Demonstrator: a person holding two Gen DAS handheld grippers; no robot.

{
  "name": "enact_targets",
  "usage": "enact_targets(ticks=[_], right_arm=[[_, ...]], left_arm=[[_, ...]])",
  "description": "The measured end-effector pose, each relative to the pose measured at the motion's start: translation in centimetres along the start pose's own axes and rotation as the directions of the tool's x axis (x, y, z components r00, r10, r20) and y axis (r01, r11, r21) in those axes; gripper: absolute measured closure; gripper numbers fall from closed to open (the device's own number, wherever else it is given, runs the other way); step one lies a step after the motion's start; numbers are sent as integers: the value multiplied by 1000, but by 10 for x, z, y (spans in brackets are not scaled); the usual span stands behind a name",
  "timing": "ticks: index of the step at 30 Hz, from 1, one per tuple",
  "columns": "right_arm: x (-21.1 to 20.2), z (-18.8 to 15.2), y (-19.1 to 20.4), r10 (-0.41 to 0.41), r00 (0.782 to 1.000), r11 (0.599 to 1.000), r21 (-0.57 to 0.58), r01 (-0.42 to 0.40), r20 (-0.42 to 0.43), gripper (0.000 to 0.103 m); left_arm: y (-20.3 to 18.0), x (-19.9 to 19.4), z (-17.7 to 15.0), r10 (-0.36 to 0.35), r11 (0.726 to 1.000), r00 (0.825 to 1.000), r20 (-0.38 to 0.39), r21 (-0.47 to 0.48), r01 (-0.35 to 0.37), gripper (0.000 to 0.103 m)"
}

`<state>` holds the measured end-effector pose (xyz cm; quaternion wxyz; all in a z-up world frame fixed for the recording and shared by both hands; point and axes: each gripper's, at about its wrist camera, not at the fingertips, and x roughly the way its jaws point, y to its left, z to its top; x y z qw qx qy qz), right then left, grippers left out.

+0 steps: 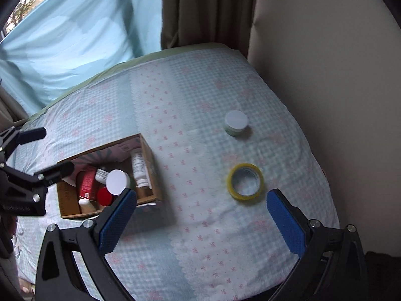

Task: Organize rigid objects
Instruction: 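Lift both tools out of the box and move toward the green jar and tape, then grasp the white-lidded green jar with the left tool while the right tool grasps the yellow tape roll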

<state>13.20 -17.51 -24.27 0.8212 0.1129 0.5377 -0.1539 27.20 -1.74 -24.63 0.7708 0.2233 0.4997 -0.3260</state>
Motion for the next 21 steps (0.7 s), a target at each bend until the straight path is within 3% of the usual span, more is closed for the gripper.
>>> enact_targets(ticks=[9,15,21], right_arm=[[63,-16,-76,22,998,980,199,-9,-63,0],[131,-23,-87,50,987,968,249,-11,-154,0],[195,-27,-85,21,985,952,304,32,-169,0]], left_arm=[[-77,98,81,-62,987,993,-102,139,76,0],[-118,185,117,-62,967,979,-194,232,108,0],[-145,268,138,-61,944,966,-253,300,138,0]])
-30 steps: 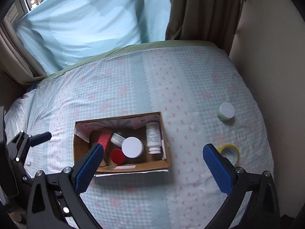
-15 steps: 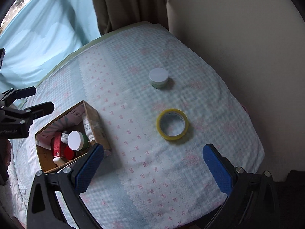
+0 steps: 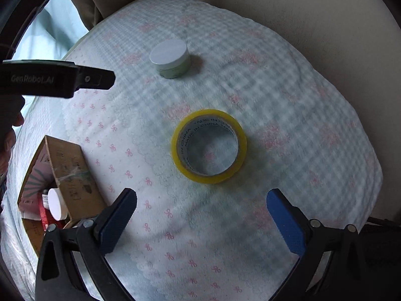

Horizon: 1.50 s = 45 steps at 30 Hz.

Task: Organize rigid objects
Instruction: 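Grasp the white-lidded green jar with the left tool while the right tool grasps the yellow tape roll, then carry the green jar and tape roll over the box and release both inside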

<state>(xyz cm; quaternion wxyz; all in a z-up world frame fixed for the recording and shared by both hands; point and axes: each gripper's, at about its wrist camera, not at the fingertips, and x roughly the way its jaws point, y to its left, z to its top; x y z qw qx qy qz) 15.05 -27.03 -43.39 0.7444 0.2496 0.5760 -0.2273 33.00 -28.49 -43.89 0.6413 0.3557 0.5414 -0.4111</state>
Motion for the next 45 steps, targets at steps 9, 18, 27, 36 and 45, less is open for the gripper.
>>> enact_targets(ticks=[9,18,27,36,45], right_arm=[[46,3,14,-114,987,992,72,106,117,0],[62,-32,-3,-114,936,990,116,79,333,0],[80,-33,2,-86,911,996,33,80,404,0],[75,-27,5,-79,902,997,8,83,425,6],[69,-20,-2,-62,902,997,-5,71,427,6]], left_arm=[[-5,78,50,17,996,1000,20,91,-19,0],[-8,114,56,-30,993,991,128,114,15,0],[-14,123,57,-44,993,977,208,120,19,5],[-13,113,73,-46,993,974,220,117,20,35],[-16,92,75,-28,993,972,231,116,1,35]])
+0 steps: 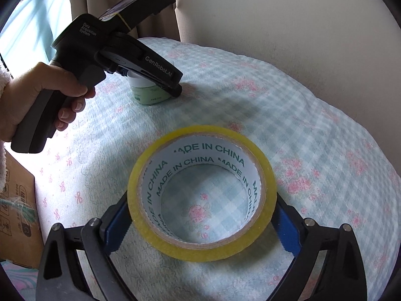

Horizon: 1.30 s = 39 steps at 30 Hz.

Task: Organize rigid objects
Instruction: 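Carry the green jar and tape roll over the box and release both inside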

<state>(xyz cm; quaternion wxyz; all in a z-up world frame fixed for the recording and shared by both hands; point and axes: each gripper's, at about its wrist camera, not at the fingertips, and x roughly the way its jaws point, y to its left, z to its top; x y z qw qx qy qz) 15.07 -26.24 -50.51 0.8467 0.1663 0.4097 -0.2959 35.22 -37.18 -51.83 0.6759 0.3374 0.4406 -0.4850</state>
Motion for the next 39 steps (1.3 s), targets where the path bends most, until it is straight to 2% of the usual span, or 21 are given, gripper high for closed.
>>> enact_targets(ticks=[5,10,18,22,26,31,39], right_arm=[[-14,10,-3,-8,1000,1000,5,8,23,6],[-37,27,-6,-7,999,1000,-3,8,53,6],[-101,66,-3,4,992,1000,-26,-1,123,6],[-141,89,4,32,990,998,-65,-23,141,6],[-178,113,17,75,988,990,-131,-57,137,6],[-219,135,43,164,980,971,-192,-140,115,6],[-260,146,105,314,948,906,-315,-284,45,6]], left_arm=[[11,-27,6,17,999,999,29,-29,-16,35],[21,-75,6,47,997,997,68,-60,-43,35],[45,-176,-1,114,988,987,117,-117,-100,35],[60,-238,-14,142,977,980,142,-179,-116,35],[73,-302,-41,178,961,970,168,-244,-134,35],[86,-369,-93,237,932,956,175,-319,-172,35],[106,-443,-201,314,849,941,128,-481,-218,35]])
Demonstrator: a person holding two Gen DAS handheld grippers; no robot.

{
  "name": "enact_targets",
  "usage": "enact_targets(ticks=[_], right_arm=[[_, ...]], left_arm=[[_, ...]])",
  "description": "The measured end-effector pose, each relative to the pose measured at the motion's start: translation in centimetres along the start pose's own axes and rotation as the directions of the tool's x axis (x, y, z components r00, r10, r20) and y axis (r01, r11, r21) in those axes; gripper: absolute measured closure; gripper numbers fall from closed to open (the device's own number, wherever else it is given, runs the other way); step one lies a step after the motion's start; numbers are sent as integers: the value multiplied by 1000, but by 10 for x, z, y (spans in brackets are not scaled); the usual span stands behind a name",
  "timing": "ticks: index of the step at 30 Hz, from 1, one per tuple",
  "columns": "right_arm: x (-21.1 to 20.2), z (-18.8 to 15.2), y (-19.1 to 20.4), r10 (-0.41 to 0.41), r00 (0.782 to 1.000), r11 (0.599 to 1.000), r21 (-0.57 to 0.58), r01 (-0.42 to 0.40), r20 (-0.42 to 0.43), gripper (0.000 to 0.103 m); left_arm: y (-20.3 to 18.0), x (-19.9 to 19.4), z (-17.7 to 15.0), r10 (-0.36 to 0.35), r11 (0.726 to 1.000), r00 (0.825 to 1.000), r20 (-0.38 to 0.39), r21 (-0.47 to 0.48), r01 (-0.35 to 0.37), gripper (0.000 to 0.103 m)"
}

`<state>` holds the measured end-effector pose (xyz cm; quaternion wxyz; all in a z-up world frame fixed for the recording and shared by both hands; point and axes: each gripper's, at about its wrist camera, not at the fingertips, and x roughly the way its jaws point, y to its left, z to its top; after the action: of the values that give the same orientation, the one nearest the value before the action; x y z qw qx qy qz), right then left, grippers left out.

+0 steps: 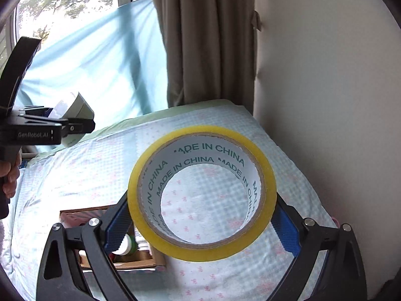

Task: Organize rigid objects
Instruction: 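Carry the green jar and tape roll over the box and release both inside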

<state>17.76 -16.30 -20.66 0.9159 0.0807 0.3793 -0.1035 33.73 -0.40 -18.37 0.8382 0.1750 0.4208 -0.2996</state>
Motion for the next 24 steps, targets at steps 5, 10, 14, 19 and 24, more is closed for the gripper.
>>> enact_targets(ticks=[5,10,14,19,24], right_arm=[[6,1,48,90,995,994,-60,-92,-35,6],[21,-7,93,149,985,984,-89,-156,-83,6],[39,-19,120,170,976,981,-75,-181,-134,6],[70,-41,143,175,964,981,-44,-187,-199,6],[104,-60,154,161,949,984,-31,-175,-270,6]], left_arm=[[44,-23,-49,50,995,998,-26,-90,-52,35],[73,-29,-98,70,985,996,-58,-157,-78,35],[90,-26,-135,79,982,993,-91,-165,-93,35],[107,-8,-173,56,979,991,-124,-187,-79,35],[117,26,-207,13,968,985,-172,-244,-55,35]])
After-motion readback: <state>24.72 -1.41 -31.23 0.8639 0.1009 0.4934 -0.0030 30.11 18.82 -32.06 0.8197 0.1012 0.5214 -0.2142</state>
